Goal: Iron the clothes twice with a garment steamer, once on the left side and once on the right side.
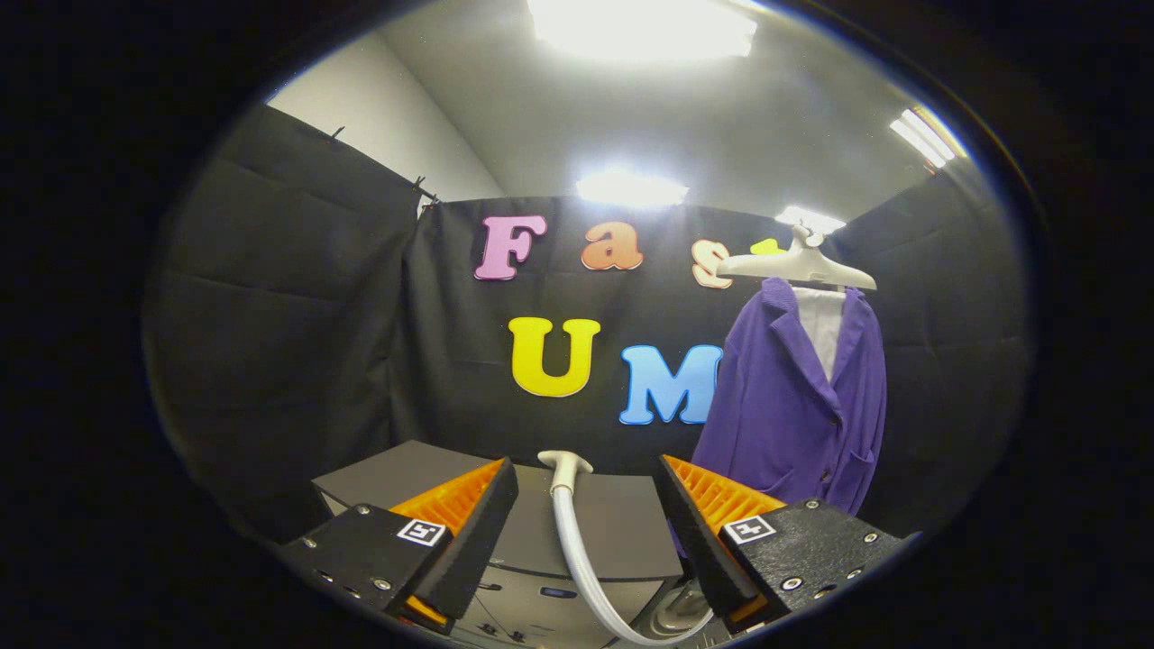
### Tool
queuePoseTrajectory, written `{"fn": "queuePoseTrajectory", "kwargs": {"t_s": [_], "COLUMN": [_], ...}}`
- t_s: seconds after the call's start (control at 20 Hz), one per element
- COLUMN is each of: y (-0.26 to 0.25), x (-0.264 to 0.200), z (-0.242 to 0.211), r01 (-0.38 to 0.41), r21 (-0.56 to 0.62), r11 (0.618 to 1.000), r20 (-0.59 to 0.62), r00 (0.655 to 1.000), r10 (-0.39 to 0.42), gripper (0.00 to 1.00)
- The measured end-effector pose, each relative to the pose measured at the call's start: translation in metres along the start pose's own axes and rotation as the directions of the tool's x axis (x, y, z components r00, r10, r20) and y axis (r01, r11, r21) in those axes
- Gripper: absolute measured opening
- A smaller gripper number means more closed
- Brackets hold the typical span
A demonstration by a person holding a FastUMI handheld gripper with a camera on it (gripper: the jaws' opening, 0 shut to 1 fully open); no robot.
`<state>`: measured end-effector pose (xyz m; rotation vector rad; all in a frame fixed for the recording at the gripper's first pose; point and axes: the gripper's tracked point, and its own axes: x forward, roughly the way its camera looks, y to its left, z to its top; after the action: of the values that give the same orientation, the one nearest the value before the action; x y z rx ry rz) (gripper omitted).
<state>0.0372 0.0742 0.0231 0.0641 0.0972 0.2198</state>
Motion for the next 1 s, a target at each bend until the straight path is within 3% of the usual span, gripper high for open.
{"fn": "queuePoseTrajectory", "kwargs": {"t_s": [0.2, 0.4, 0.55, 0.75, 1.0], "y": [0.004, -0.016, -0.029, -0.011, -0.002], "x": [0.038, 0.093, 0.145, 0.222, 0.285], "z": [0.014, 0.0, -0.026, -0.07, -0.136], "r01": [-0.048, 0.031, 0.108, 0.126, 0.2], "r21": [0.05, 0.1, 0.073, 0.134, 0.176], "r11": [0.998, 0.995, 0.991, 0.983, 0.964], "r20": [-0.077, -0.22, -0.347, -0.493, -0.67], "r00": [0.996, 0.976, 0.935, 0.869, 0.741], "r10": [0.052, -0.008, -0.077, -0.044, -0.031], "gripper": [0.95, 0.95, 0.95, 0.95, 0.95]}}
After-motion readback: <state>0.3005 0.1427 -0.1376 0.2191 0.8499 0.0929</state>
